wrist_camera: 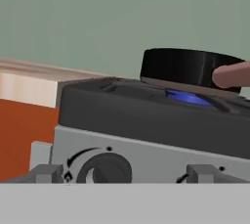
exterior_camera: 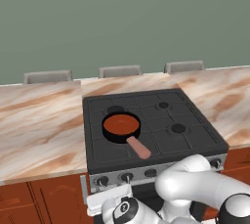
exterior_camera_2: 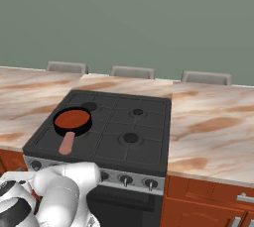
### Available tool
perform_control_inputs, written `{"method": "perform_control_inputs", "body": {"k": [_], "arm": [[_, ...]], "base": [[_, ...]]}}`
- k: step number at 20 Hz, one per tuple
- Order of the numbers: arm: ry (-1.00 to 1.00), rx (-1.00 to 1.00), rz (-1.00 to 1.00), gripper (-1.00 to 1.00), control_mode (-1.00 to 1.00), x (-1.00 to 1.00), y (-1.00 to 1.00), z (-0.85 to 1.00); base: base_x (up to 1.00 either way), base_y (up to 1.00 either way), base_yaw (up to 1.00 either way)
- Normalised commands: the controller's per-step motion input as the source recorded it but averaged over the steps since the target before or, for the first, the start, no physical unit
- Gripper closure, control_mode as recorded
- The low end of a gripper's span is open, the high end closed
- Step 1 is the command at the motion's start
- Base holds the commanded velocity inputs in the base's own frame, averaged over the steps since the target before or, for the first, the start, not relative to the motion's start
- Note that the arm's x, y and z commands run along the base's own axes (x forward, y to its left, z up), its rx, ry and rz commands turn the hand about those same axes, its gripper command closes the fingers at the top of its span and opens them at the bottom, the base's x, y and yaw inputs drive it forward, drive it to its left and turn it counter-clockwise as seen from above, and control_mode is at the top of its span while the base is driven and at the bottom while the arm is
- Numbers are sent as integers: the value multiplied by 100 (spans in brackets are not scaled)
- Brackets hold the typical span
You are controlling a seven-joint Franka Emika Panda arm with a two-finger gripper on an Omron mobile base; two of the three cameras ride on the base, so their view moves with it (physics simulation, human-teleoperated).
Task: Wait until the marinara sauce is simmered to a deep red color and then turn off the stove.
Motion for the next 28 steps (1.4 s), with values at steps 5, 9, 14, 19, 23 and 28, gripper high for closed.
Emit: {"method": "perform_control_inputs", "body": {"k": [5, 9, 14, 19, 23, 28], "arm": [[0, 0, 0, -100, -100, 6, 0, -20], [0, 0, 0, -100, -100, 12, 0, -12], [0, 0, 0, -100, -100, 19, 0, -7], [0, 0, 0, -100, -100, 16, 0, -11], [0, 0, 0, -100, -100, 10, 0, -13], [0, 0, 0, -100, -100, 9, 0, -2]], "base": [[0, 0, 0], [0, 0, 0], [0, 0, 0], [0, 0, 0], [0, 0, 0], [0, 0, 0]]}}
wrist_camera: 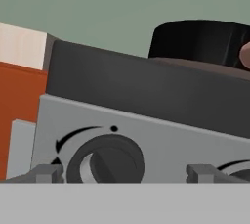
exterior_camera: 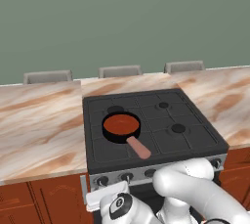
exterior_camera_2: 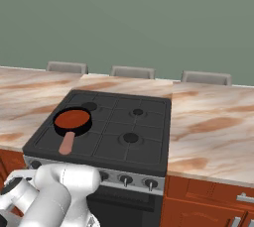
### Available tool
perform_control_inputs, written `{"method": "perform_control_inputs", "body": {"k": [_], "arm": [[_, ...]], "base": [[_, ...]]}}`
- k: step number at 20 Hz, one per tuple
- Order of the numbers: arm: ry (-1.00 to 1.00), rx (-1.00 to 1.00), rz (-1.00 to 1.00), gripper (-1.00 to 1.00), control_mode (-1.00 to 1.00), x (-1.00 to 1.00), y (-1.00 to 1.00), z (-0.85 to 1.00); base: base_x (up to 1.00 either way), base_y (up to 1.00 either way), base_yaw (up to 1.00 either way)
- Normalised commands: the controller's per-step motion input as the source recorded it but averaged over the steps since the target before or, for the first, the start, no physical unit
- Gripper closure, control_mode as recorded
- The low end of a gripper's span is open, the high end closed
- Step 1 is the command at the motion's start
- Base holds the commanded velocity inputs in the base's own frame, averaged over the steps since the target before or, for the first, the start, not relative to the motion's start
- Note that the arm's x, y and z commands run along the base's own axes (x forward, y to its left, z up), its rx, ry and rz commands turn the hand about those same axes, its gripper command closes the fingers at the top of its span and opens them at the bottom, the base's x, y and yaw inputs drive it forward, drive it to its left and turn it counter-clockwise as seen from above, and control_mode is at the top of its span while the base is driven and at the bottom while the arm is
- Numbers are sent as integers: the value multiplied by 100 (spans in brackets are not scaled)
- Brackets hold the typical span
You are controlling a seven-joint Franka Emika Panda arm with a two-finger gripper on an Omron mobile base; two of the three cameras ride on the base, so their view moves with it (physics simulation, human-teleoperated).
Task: Wait until the marinara sauce is simmered to a deep red color and then turn off the stove.
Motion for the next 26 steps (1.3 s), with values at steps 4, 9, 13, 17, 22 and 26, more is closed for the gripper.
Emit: {"method": "perform_control_inputs", "body": {"k": [4, 9, 13, 17, 22, 26], "arm": [[0, 0, 0, -100, -100, 8, 0, 0], [0, 0, 0, -100, -100, 9, 1, -1], [0, 0, 0, -100, -100, 6, 0, -5], [0, 0, 0, -100, -100, 2, 2, -9], [0, 0, 0, -100, -100, 2, 0, -5], [0, 0, 0, -100, -100, 2, 0, -14]], "base": [[0, 0, 0], [0, 0, 0], [0, 0, 0], [0, 0, 0], [0, 0, 0], [0, 0, 0]]}}
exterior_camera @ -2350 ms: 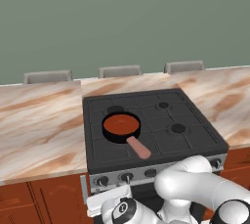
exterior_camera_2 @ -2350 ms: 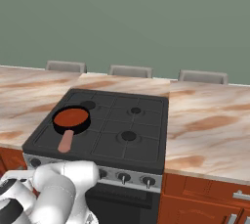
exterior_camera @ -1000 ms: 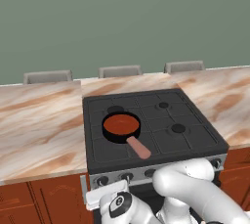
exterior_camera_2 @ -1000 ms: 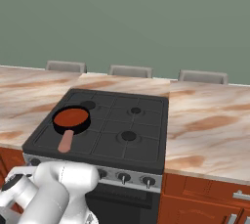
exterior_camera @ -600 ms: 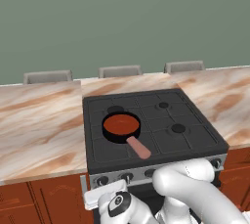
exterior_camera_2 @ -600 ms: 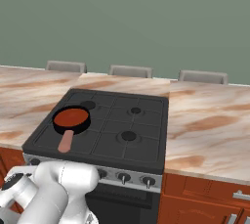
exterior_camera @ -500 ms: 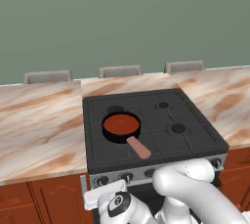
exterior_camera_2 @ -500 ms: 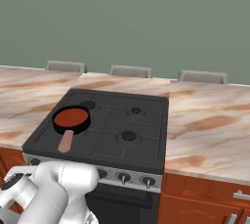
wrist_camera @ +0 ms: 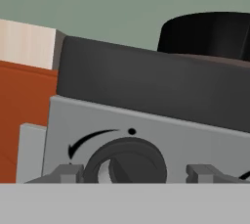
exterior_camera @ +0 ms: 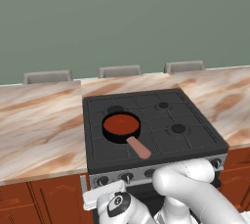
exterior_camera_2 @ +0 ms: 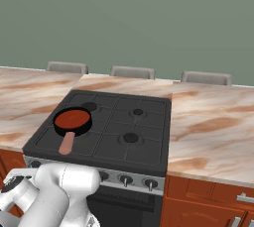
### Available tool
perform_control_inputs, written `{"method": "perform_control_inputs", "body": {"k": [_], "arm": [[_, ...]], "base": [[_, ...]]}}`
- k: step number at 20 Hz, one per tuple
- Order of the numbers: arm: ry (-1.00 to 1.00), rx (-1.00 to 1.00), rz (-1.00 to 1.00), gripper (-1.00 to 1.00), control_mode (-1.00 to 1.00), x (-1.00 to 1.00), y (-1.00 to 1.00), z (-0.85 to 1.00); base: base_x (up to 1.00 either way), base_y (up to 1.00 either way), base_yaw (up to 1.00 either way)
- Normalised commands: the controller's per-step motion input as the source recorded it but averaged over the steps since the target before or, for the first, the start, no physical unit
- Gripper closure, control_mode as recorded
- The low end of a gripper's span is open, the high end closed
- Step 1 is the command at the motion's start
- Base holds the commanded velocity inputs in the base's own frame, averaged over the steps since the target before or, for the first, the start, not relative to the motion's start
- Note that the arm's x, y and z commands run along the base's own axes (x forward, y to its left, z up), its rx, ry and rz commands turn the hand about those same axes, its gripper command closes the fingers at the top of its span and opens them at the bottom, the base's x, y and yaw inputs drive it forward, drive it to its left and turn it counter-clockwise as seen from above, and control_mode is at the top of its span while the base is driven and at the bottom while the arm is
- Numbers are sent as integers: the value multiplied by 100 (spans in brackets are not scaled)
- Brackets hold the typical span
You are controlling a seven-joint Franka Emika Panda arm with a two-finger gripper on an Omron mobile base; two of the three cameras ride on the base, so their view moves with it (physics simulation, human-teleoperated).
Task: Wait until the marinara sauce is simmered to a deep red color and then turn off the stove.
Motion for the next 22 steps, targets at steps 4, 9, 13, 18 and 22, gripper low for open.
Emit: {"method": "perform_control_inputs", "body": {"k": [4, 9, 13, 18, 22], "arm": [[0, 0, 0, -100, -100, 2, 0, -17], [0, 0, 0, -100, -100, 2, 0, -13], [0, 0, 0, -100, -100, 5, 0, -13], [0, 0, 0, -100, -100, 2, 0, -9], [0, 0, 0, -100, -100, 9, 0, -4]], "base": [[0, 0, 0], [0, 0, 0], [0, 0, 0], [0, 0, 0], [0, 0, 0]]}}
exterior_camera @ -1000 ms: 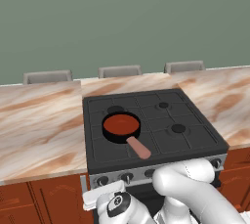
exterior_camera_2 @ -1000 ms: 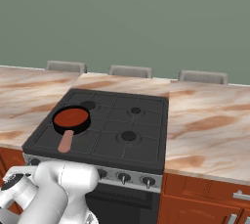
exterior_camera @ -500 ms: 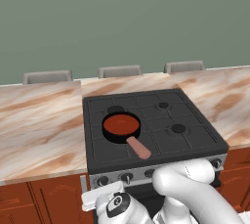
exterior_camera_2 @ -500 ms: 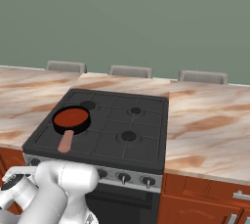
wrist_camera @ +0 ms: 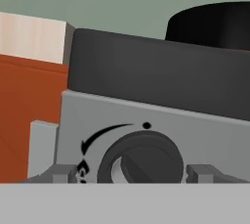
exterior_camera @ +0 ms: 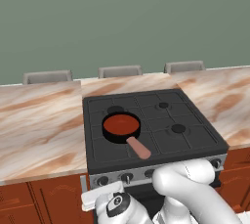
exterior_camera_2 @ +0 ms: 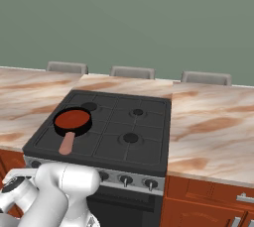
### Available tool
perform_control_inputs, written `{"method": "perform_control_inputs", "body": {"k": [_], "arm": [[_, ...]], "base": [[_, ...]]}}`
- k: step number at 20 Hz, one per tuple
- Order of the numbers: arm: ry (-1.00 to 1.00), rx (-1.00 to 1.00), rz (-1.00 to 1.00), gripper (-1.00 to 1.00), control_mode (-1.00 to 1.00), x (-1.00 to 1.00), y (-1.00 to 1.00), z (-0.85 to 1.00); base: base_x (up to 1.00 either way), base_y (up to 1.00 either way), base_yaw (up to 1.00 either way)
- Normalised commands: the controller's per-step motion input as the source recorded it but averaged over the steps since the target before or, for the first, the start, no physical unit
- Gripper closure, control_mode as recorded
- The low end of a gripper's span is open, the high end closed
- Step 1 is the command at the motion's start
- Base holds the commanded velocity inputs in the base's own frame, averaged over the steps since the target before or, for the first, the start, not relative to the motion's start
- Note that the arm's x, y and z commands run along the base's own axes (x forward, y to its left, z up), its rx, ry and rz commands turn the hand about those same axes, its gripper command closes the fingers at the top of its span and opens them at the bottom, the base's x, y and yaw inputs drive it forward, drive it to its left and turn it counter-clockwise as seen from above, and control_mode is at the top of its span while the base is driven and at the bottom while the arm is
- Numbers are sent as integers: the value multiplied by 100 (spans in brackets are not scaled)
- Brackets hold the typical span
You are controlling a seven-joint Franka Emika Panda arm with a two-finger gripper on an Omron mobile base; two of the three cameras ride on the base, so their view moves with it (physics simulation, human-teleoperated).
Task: Wait until the marinara sauce is simmered to a deep red color and then turn off the stove.
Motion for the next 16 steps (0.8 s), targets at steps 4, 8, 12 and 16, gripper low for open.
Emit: {"method": "perform_control_inputs", "body": {"k": [4, 8, 12, 16], "arm": [[0, 2, 0, -100, -100, 12, -5, -4], [0, 2, 0, -100, -100, 19, -3, 0], [0, 1, 0, -100, -100, 13, 0, -4], [0, 1, 0, -100, -100, 3, 0, -11]], "base": [[0, 0, 0], [0, 0, 0], [0, 0, 0], [0, 0, 0]]}}
